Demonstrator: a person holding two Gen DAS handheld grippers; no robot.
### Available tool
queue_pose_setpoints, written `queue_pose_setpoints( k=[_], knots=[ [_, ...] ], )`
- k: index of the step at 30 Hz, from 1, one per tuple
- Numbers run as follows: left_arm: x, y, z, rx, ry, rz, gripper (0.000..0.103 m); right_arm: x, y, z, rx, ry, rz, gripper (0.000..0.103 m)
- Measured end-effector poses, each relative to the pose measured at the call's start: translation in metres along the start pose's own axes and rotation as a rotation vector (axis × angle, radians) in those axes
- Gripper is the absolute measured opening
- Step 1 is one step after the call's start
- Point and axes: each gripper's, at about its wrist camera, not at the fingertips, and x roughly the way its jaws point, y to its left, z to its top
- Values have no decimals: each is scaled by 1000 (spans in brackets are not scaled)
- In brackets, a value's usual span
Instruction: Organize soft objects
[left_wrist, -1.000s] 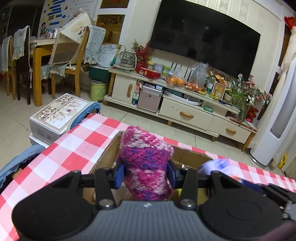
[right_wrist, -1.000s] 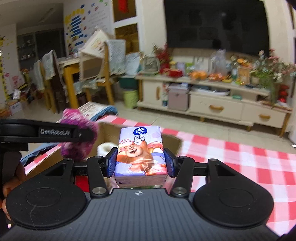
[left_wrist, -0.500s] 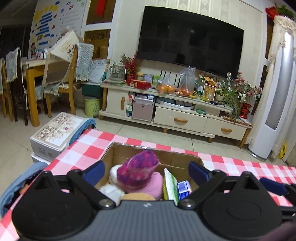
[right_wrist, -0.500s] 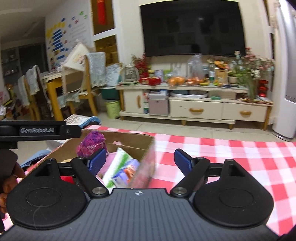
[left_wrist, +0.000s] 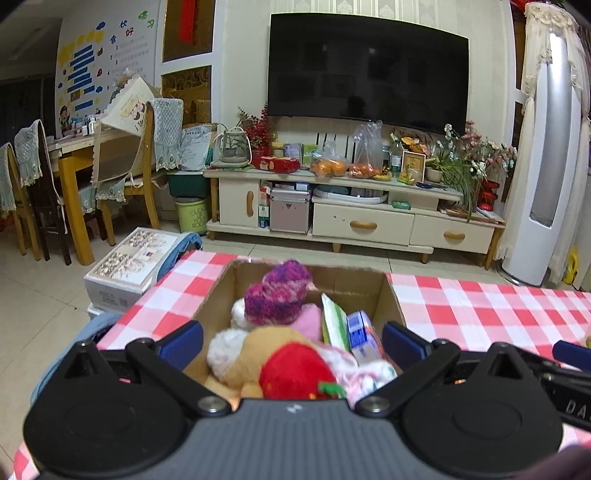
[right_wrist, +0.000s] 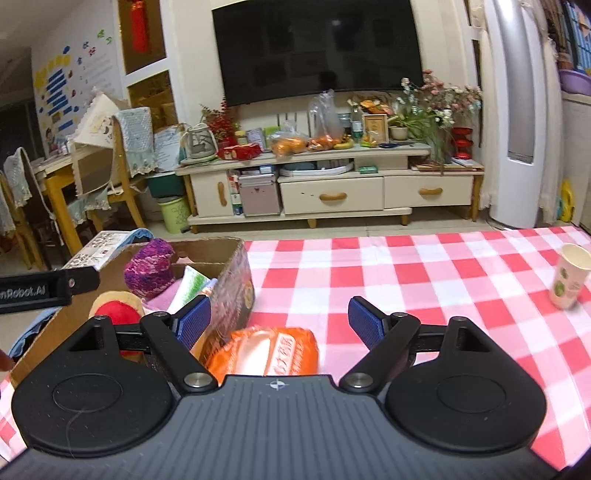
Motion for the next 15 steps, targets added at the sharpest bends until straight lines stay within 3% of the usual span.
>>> queue_pose_setpoints(
  k=[15],
  knots=[
    [-52, 2, -45, -10, 46, -14, 102, -62, 3, -31, 11, -7, 7, 103]
  ],
)
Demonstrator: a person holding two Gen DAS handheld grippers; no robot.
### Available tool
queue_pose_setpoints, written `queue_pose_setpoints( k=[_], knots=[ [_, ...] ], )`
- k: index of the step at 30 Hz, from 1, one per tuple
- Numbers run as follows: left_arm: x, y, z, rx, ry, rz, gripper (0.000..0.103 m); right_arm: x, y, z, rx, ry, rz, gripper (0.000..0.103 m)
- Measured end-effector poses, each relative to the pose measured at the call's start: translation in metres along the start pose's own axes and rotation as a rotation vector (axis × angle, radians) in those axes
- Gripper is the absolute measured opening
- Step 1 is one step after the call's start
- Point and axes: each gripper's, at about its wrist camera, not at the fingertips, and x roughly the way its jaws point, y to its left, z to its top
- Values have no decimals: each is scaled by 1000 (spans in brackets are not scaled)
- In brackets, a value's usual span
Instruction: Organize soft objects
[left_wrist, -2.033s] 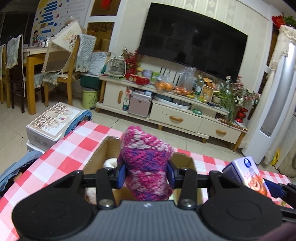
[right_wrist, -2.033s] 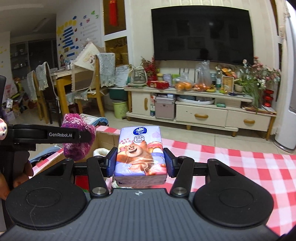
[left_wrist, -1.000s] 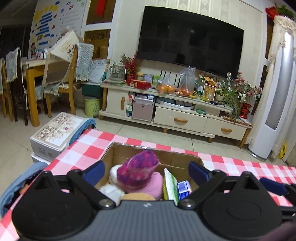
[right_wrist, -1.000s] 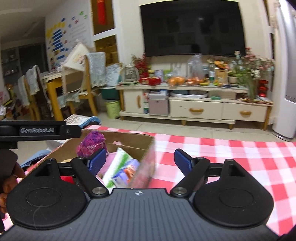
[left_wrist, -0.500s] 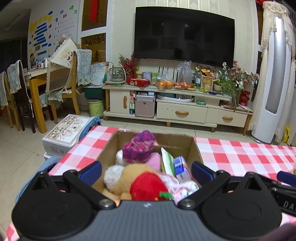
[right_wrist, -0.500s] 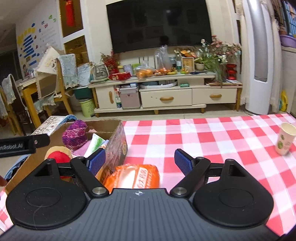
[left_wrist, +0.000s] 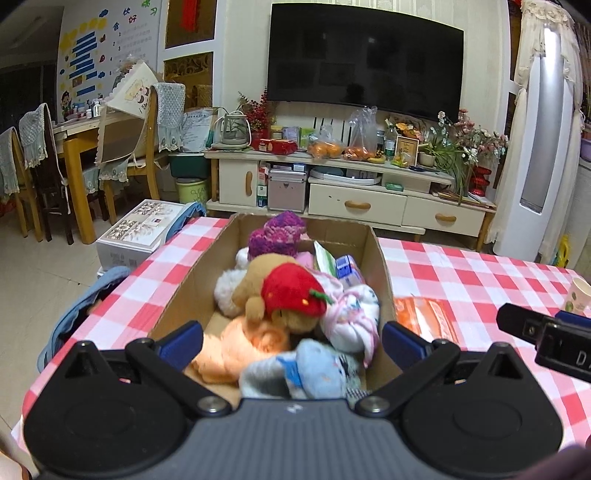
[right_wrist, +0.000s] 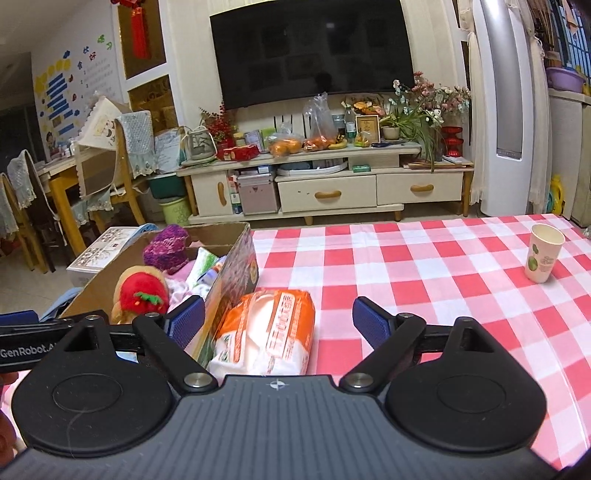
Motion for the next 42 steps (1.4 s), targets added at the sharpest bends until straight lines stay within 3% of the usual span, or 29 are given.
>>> queue_pose_setpoints(
  k=[23, 42],
  knots=[
    [-54, 4, -29, 5, -32, -15, 102, -62, 24, -26, -79, 0, 17, 103],
    [-58, 14, -40, -6, -18, -2, 102, -62, 28, -36, -80, 1, 25, 103]
  ],
)
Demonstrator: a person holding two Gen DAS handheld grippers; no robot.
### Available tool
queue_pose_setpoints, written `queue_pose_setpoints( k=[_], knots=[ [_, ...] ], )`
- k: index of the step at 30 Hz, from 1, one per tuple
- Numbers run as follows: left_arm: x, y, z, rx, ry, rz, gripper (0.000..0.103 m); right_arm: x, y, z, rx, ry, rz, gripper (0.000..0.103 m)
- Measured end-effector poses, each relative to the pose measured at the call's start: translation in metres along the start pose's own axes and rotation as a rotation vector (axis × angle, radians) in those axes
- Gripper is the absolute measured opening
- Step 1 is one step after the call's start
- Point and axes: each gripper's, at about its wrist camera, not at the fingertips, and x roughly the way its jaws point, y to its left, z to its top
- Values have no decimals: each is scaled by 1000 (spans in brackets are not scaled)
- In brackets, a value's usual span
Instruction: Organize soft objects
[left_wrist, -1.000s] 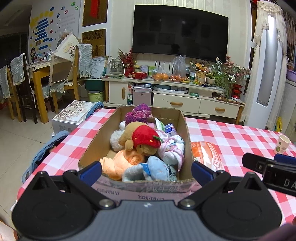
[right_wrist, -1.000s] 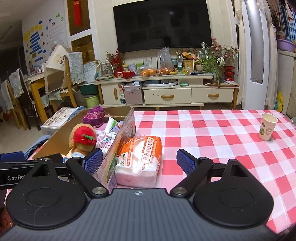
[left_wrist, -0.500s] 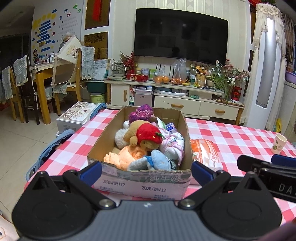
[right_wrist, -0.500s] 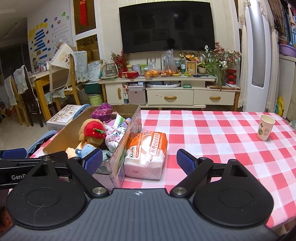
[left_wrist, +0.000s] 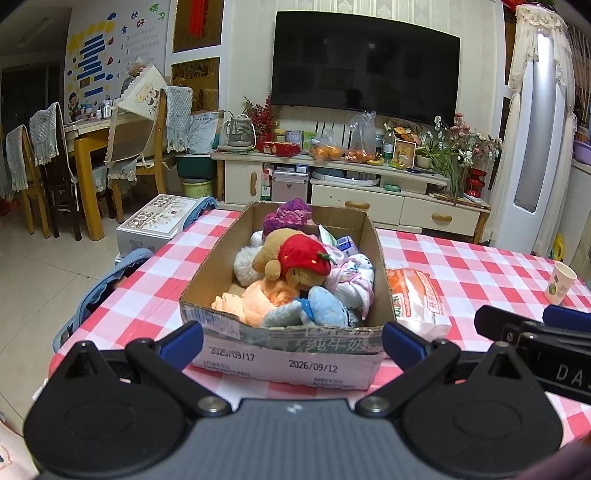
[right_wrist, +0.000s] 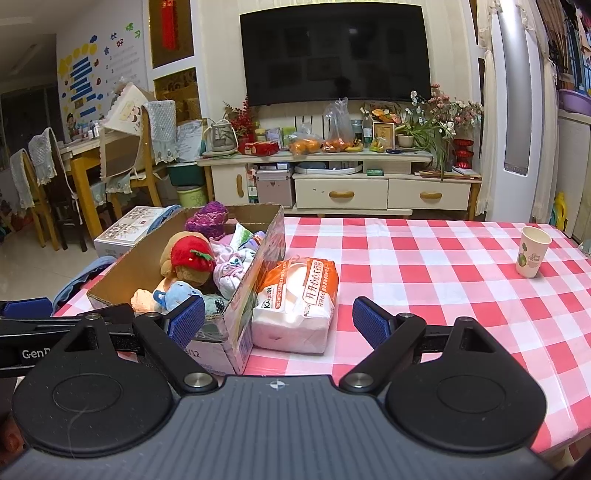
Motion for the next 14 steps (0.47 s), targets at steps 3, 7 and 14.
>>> queue_pose_setpoints(
  k=[3, 7, 14],
  knots=[
    [2, 0, -1, -3, 10, -5, 102, 1, -3, -2, 12, 4, 6, 103],
    [7, -1, -4, -13, 22, -19, 102, 3, -7, -5, 21, 9, 10, 103],
    [13, -25, -2, 26, 32, -40, 102, 7, -43, -8, 100, -34, -23, 103]
  ],
)
